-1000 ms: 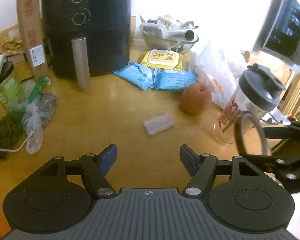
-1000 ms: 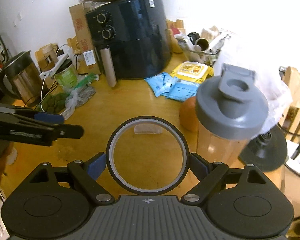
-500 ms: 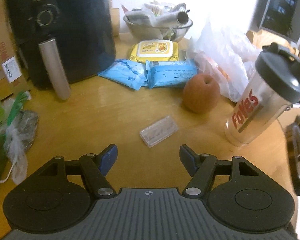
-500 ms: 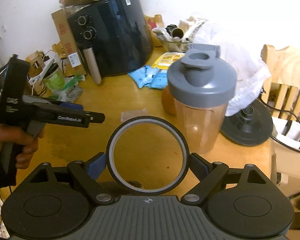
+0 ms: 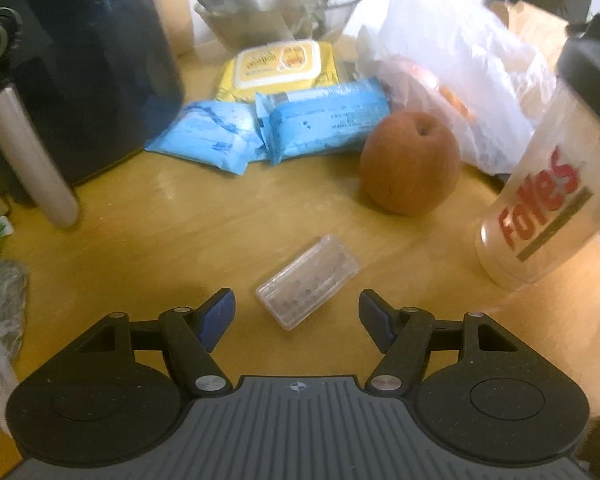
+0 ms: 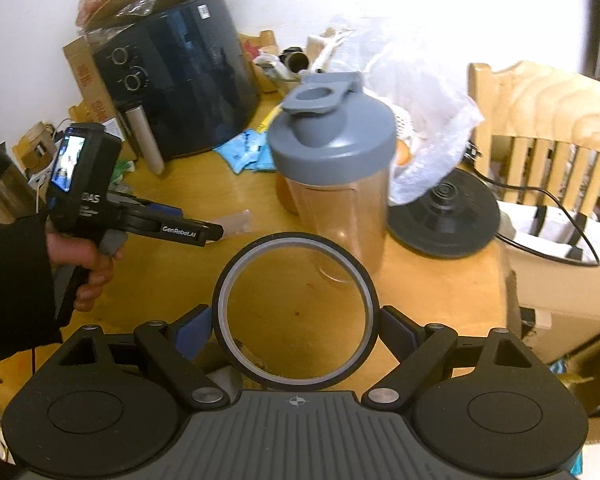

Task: Organize rigid objects
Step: 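Grasp the small clear plastic case with the left gripper while the right gripper holds the ring, then carry the clear case with the left gripper while the right gripper carries the ring to the box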

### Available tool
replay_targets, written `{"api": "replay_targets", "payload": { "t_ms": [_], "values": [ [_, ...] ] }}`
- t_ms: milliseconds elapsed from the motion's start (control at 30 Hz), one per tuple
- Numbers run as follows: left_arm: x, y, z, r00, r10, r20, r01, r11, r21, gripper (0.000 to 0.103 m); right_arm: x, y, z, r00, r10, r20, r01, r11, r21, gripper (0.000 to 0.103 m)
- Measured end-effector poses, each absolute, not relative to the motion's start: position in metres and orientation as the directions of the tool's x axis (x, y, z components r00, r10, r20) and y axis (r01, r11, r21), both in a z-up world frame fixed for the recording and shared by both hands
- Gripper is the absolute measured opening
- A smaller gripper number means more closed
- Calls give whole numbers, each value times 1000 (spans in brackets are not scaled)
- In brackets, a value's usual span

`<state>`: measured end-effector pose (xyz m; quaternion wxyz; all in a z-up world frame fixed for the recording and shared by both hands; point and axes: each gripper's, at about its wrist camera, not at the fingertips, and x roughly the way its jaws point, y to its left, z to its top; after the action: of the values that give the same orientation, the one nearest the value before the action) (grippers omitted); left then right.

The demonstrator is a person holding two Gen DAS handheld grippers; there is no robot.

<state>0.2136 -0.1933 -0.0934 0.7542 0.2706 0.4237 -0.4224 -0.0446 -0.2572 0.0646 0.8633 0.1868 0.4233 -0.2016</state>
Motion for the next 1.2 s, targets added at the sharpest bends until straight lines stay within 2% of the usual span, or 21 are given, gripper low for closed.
{"api": "replay_targets", "payload": {
  "t_ms": [233, 300, 333, 400, 467, 767, 1200],
  "values": [
    [219, -208, -106, 261, -397, -880, 882, 469, 51, 67, -62, -263, 66, 544, -228, -808, 553, 821, 141, 90],
    [219, -213, -108, 266, -395, -879, 886, 460, 62, 64, -68, -265, 66, 540, -235, -808, 565, 813, 140, 90],
    [219, -215, -109, 272, -392, -879, 885, 460, 69, 61, -70, -265, 66, 538, -239, -809, 570, 810, 140, 90],
    [220, -215, -109, 254, -411, -876, 888, 459, 42, 45, -74, -266, 66, 534, -244, -809, 578, 804, 139, 90],
    [220, -217, -108, 243, -408, -880, 887, 461, 32, 34, -76, -267, 66, 533, -247, -810, 583, 800, 140, 90],
    [217, -212, -103, 219, -379, -899, 886, 464, 19, 33, -75, -271, 67, 548, -233, -804, 563, 813, 148, 90],
    [214, -181, -72, 246, -407, -880, 839, 545, -17, 33, -53, -263, 65, 574, -152, -805, 463, 871, 166, 90]
  ]
}}
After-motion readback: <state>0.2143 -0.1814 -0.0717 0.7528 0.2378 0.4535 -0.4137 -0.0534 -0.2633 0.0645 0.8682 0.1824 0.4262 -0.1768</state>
